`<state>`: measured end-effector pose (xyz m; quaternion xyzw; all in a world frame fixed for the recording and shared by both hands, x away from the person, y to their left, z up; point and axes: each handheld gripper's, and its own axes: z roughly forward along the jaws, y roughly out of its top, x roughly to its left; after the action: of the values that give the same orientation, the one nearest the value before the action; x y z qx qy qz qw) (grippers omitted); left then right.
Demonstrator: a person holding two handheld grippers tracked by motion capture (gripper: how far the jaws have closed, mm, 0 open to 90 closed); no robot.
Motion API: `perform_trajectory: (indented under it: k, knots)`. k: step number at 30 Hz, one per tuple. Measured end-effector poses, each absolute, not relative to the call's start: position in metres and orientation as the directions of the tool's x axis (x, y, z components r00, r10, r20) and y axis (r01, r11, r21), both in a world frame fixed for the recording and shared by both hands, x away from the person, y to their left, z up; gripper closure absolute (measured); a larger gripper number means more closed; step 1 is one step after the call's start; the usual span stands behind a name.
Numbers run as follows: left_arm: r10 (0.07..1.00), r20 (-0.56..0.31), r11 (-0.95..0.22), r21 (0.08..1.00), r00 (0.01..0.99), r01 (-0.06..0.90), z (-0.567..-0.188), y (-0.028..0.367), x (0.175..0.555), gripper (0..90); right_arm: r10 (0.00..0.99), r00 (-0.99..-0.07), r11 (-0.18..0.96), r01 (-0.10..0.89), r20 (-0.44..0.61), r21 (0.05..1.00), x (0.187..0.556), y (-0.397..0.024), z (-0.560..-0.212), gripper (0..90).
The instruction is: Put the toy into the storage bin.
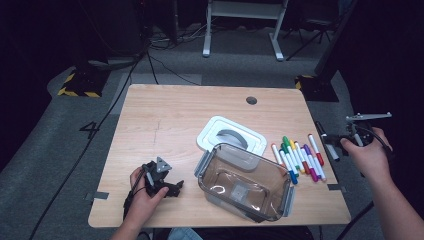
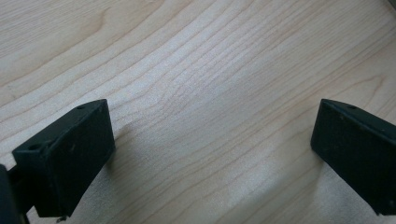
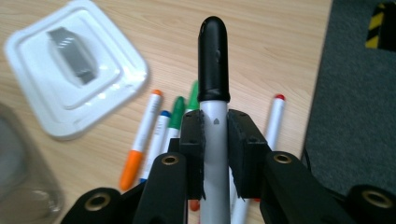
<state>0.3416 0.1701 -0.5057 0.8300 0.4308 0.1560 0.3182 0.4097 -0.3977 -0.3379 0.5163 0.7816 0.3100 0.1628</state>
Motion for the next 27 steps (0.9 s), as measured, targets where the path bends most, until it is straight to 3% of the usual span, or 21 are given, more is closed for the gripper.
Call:
perform_trajectory:
  k: [16,27]
  knots:
    - [0.814,-0.014,-0.428,0.662,0.581,0.615,-0.506,0.17,0.342,0.0,0.759,-0.648,0.445,0.587,0.063,0.677,0.363,-0.306,-0.288,77.3]
    - [0.814,-0.014,-0.426,0.664,0.58,0.614,-0.506,0.17,0.342,0.0,0.653,-0.751,0.519,0.538,0.098,0.664,0.343,-0.261,-0.281,77.4]
